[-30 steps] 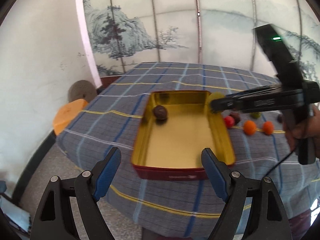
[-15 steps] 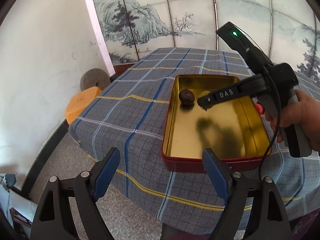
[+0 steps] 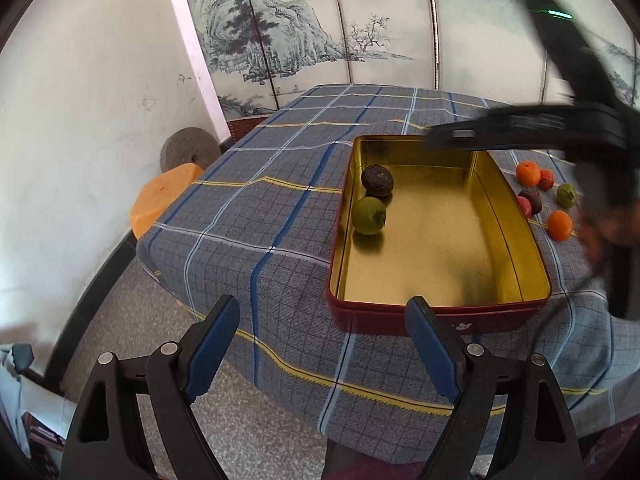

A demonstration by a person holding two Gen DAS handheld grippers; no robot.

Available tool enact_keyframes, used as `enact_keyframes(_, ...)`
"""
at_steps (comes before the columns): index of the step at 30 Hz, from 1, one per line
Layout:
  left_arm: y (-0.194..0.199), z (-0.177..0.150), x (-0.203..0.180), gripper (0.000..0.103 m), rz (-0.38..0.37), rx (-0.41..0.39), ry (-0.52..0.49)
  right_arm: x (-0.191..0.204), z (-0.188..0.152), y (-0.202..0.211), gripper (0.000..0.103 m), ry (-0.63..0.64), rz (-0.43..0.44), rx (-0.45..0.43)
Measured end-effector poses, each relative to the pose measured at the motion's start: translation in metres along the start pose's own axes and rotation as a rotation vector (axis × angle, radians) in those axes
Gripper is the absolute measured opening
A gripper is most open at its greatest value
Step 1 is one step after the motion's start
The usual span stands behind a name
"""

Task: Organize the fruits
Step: 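Place the green lime in the tin beside the dried fruit, open right gripper, then grasp the orange with the right gripper while the left gripper grasps the green tomato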

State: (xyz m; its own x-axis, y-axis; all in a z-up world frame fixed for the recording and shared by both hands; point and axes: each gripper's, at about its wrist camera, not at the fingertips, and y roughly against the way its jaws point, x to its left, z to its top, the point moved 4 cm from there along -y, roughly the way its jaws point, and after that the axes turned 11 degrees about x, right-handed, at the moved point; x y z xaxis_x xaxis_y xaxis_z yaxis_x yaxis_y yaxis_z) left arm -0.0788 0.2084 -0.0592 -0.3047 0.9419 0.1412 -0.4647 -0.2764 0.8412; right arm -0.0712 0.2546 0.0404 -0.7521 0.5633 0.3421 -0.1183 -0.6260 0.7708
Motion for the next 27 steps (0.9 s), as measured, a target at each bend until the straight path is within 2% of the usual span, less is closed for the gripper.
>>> enact_keyframes(4, 0.003, 0.000, -0.005, 0.085, -0.023, -0.004, -0.004, -0.019, -0.049, 0.055, 0.052, 0.012, -0.055, -0.080)
enact_keyframes(7, 0.008, 0.001, -0.013, 0.085, -0.049, -0.021, -0.020, -0.040, -0.093, 0.079, 0.052, 0.046, -0.187, -0.044)
enact_keyframes(12, 0.012, 0.000, -0.042, 0.085, -0.102, -0.015, -0.070, -0.075, -0.138, 0.095, 0.050, 0.006, -0.255, 0.023)
enact_keyframes(15, 0.017, -0.002, -0.057, 0.085, -0.126, -0.019, -0.104, -0.085, -0.145, 0.090, 0.050, 0.018, -0.281, 0.048)
enact_keyframes(19, 0.027, -0.003, -0.069, 0.085, -0.124, -0.047, -0.148, -0.097, -0.134, 0.074, 0.050, 0.050, -0.314, 0.074)
enact_keyframes(22, 0.028, -0.001, -0.073, 0.085, -0.119, -0.045, -0.161, -0.106, -0.125, 0.061, 0.050, 0.045, -0.313, 0.103)
enact_keyframes(25, 0.026, 0.002, -0.076, 0.085, -0.115, -0.039, -0.167, -0.112, -0.120, 0.048, 0.050, 0.029, -0.273, 0.125)
enact_keyframes(26, 0.026, 0.002, -0.077, 0.085, -0.113, -0.038, -0.173, -0.112, -0.118, 0.044, 0.045, 0.030, -0.272, 0.134)
enact_keyframes(27, 0.026, 0.004, -0.080, 0.085, -0.111, -0.038, -0.180, -0.112, -0.118, 0.041, 0.032, 0.031, -0.276, 0.143)
